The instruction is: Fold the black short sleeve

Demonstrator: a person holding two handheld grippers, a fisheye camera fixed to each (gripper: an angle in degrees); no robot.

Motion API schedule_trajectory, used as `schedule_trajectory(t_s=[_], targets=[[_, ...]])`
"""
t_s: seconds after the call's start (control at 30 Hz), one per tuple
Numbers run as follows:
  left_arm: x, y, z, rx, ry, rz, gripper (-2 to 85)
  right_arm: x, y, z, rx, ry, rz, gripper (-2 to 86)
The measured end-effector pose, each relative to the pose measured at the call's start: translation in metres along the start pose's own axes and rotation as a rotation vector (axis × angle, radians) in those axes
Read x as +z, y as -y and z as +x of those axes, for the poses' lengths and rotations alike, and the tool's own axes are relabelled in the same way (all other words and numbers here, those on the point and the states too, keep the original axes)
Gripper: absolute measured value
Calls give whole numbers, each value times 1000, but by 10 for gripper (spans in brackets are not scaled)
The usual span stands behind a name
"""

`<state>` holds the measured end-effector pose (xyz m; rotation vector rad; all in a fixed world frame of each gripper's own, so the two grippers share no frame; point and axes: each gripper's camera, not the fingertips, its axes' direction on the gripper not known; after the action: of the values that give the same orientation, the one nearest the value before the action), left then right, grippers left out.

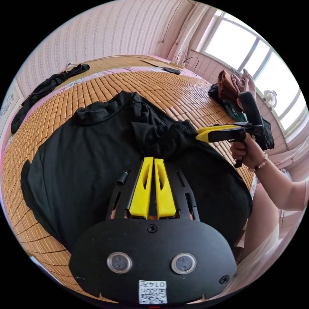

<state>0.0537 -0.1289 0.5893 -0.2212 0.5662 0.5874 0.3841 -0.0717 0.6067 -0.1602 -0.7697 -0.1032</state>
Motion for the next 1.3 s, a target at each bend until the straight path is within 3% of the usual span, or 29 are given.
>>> schedule_trajectory(t_s=[0.13, 0.3, 0.43, 0.6, 0.77, 0.87, 1.0, 1.13, 1.3], targets=[[4, -1, 7, 22, 34, -5, -10, -7, 1, -2, 21, -7, 61, 91], [1, -1, 6, 8, 7, 41, -10, 3, 4, -4, 22, -13, -4, 32], [-32, 35, 18, 73, 22, 214, -10, -36, -16, -1, 19, 5, 172, 14], [-21, 132, 60, 220, 38, 289, -10, -97, -48, 18, 112, -102, 358, 8], [35, 213, 126, 407, 32, 237, -10, -122, -72, 43, 254, -259, 400, 7], [78, 237, 160, 461, 23, 164, -10, -128, -89, 65, 376, -248, 413, 7], [128, 249, 183, 442, 40, 52, -10, -137, -111, 82, 462, -259, 460, 6], [141, 258, 197, 423, -49, 69, -8, -143, -125, 91, 507, -246, 488, 6], [155, 268, 203, 335, -36, 4, 12, -153, -126, 87, 525, -318, 469, 6]])
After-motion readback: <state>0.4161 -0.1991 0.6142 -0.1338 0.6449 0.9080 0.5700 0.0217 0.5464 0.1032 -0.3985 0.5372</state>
